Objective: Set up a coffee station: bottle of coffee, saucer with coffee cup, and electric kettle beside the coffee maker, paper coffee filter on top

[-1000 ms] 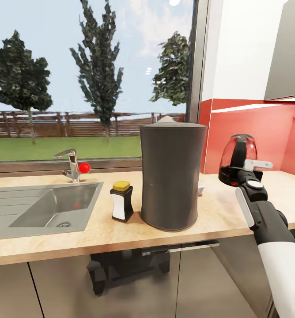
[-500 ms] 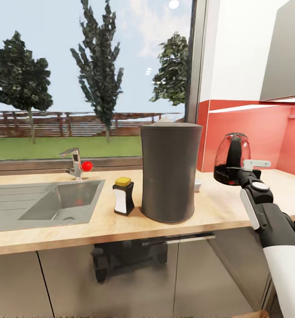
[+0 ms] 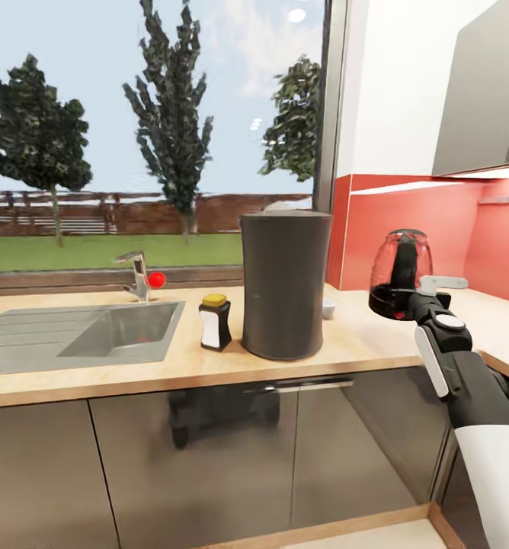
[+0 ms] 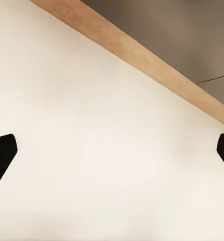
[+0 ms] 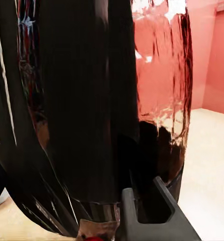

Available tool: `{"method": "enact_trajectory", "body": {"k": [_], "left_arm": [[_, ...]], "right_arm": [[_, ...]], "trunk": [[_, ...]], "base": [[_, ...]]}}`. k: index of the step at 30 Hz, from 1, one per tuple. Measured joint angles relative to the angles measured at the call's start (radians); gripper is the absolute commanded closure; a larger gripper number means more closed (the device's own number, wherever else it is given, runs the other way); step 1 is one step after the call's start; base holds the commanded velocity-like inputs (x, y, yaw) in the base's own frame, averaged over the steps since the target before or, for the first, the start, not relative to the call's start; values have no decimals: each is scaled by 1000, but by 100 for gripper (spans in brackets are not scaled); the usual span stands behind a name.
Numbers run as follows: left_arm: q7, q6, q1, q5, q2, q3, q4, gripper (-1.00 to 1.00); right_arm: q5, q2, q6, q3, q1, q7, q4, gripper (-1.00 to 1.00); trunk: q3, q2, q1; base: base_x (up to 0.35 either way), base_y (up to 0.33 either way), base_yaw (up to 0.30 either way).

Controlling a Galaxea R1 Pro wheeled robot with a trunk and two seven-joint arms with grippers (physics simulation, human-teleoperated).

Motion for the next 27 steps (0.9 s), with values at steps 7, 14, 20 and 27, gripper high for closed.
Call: {"method": "enact_trajectory", "body": {"k": [7, 14, 20, 27], "left_arm": [[0, 0, 0, 0, 0, 0, 0, -100], [1, 0, 0, 0, 0, 0, 1, -100], [1, 0, 0, 0, 1, 0, 0, -100], [1, 0, 0, 0, 0, 0, 1, -100]], "right_arm": [[0, 0, 0, 0, 1, 0, -1, 100], [0, 0, -1, -1, 15, 0, -1, 100], [4, 0, -2, -33, 28, 3, -10, 100], [2, 0, 2, -65, 83, 28, -127, 100]], "trunk": [[-10, 0, 0], [-21, 0, 0], [-30, 0, 0], [-41, 0, 0]], "base": [[-41, -10, 0], [-4, -1, 0], [0, 0, 0], [0, 0, 0]]}}
